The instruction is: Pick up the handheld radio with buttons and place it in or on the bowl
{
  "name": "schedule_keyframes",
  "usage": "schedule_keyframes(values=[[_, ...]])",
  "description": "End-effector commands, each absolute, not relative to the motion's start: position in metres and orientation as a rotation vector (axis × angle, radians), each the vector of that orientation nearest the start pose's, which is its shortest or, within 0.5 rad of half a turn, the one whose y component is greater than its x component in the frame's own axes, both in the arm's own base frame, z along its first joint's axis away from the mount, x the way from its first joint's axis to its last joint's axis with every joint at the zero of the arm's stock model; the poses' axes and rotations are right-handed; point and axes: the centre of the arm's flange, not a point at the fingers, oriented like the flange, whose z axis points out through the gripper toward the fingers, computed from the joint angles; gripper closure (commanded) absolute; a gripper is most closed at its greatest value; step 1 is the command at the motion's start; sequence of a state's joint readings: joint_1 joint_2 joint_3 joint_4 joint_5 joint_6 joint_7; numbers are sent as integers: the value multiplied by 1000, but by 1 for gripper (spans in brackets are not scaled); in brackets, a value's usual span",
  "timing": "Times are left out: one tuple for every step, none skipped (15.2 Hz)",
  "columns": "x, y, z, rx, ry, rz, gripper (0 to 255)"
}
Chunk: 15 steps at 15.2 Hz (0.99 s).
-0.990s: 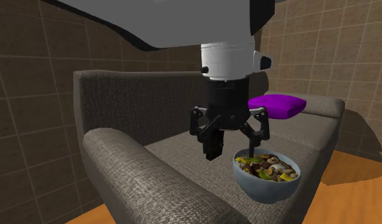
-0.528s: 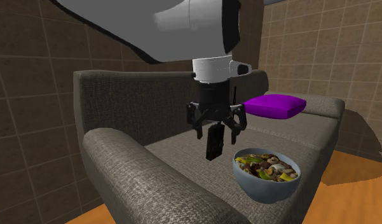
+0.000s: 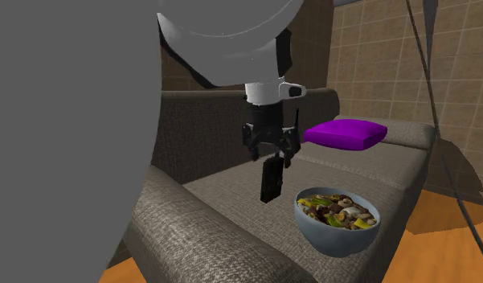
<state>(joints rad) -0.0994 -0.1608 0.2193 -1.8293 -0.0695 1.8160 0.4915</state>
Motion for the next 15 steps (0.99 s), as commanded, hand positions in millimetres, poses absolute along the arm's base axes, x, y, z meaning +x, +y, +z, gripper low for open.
schedule_keyframes(values=[[549, 72, 603, -3117, 650, -278, 0], [561, 73, 602, -3109, 687, -283, 0], [574, 74, 602, -3100, 724, -288, 0], [587, 75, 601, -3091, 761, -293, 0], [600, 75, 600, -3082, 798, -297, 0], [613, 75, 599, -3071, 835, -302, 0], [616, 75, 599, -3069, 844, -303, 0], [617, 75, 594, -3069, 844, -303, 0], [618, 74, 589, -3069, 844, -303, 0], [619, 74, 584, -3069, 844, -303, 0], [620, 73, 578, -3069, 844, -303, 0], [621, 72, 573, -3069, 844, -303, 0], [622, 72, 568, -3069, 844, -303, 0], [623, 71, 560, -3069, 844, -303, 0], [623, 71, 560, -3069, 844, -303, 0]])
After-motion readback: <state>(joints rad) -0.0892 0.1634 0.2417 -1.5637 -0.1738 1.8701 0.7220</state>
